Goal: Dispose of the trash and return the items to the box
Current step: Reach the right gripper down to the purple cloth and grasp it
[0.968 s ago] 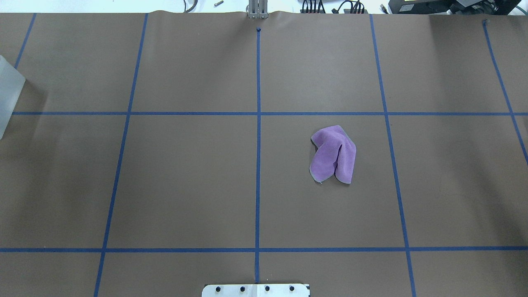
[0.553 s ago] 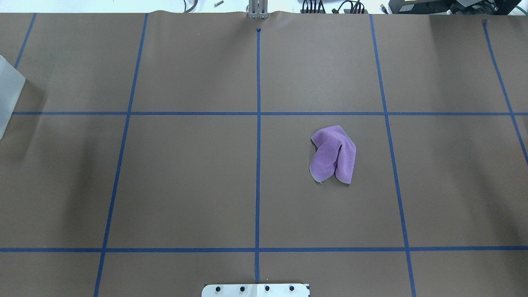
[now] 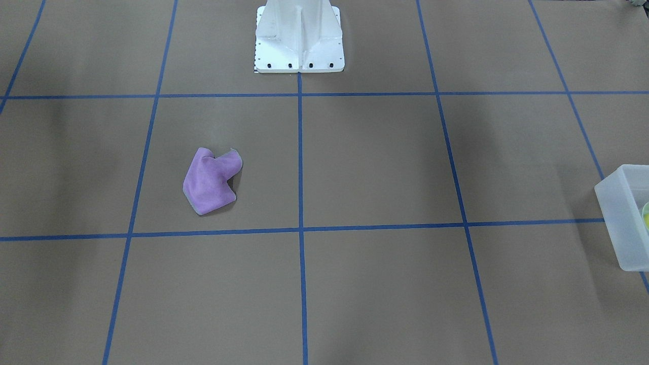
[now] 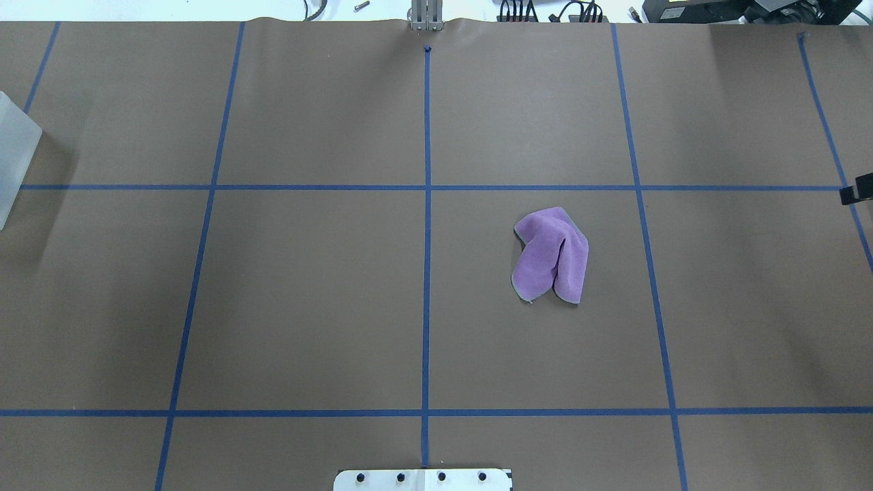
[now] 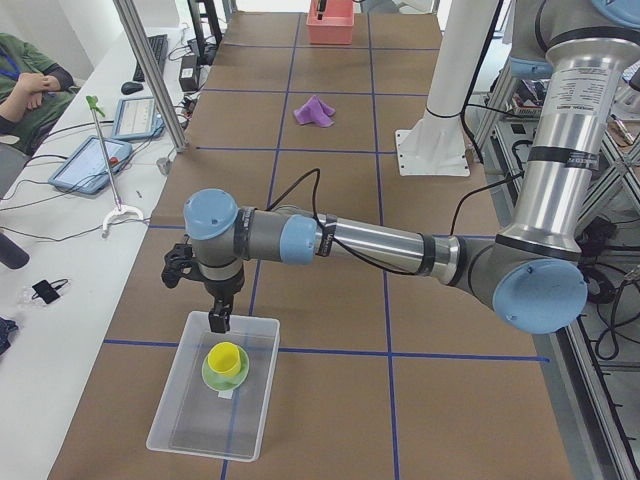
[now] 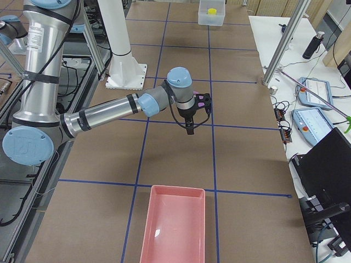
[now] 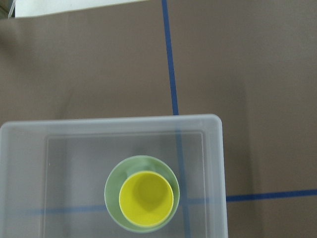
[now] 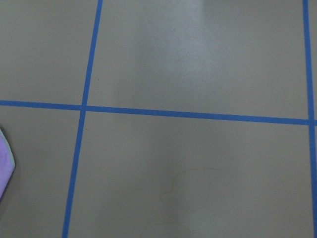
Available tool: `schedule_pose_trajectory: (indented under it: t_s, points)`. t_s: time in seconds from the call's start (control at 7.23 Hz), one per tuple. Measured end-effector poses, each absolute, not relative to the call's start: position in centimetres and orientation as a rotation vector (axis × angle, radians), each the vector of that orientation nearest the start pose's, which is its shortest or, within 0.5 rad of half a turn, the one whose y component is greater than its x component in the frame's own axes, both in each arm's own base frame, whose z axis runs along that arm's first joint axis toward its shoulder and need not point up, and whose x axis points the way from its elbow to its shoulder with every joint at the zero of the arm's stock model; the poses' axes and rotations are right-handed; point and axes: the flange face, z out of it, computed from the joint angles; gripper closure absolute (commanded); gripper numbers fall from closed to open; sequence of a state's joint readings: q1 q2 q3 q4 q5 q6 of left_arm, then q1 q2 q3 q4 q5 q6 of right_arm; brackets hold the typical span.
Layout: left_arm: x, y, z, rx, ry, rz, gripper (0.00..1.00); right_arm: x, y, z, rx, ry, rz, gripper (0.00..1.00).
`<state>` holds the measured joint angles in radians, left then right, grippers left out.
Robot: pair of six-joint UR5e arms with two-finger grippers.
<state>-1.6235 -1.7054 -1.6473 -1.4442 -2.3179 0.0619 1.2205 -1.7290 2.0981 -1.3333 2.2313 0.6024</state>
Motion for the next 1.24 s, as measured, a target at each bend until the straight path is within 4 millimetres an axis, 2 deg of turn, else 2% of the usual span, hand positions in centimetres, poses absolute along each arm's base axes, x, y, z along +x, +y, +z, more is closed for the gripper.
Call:
schedule_pose_trajectory:
  t_s: [0.14, 0.28, 0.55, 0.83, 0.97, 1.24]
  points:
    - [-9.5, -51.9, 55.8, 0.119, 0.742, 0.055, 0.02, -11.2, -42.9, 43.1, 0.225, -0.835, 0.069, 0.0]
    - [-9.6, -50.3, 55.4, 0.119, 0.742, 0.06, 0.02, -15.3, -43.3, 41.1, 0.232, -0.833, 0.099, 0.0]
    - [-9.7, -49.2, 55.1, 0.121, 0.743, 0.06, 0.02, -24.7, -42.9, 36.3, 0.244, -0.842, 0.148, 0.0]
    - [-9.9, -49.1, 55.1, 0.122, 0.745, 0.057, 0.02, -33.4, -42.0, 29.0, 0.224, -0.83, 0.193, 0.0]
    - [-9.9, -49.1, 55.2, 0.12, 0.746, 0.056, 0.02, -36.6, -41.2, 26.2, 0.22, -0.819, 0.208, 0.01]
    - [-9.9, -48.8, 55.9, 0.11, 0.748, 0.053, 0.02, -41.2, -40.4, 24.4, 0.237, -0.791, 0.209, 0.03]
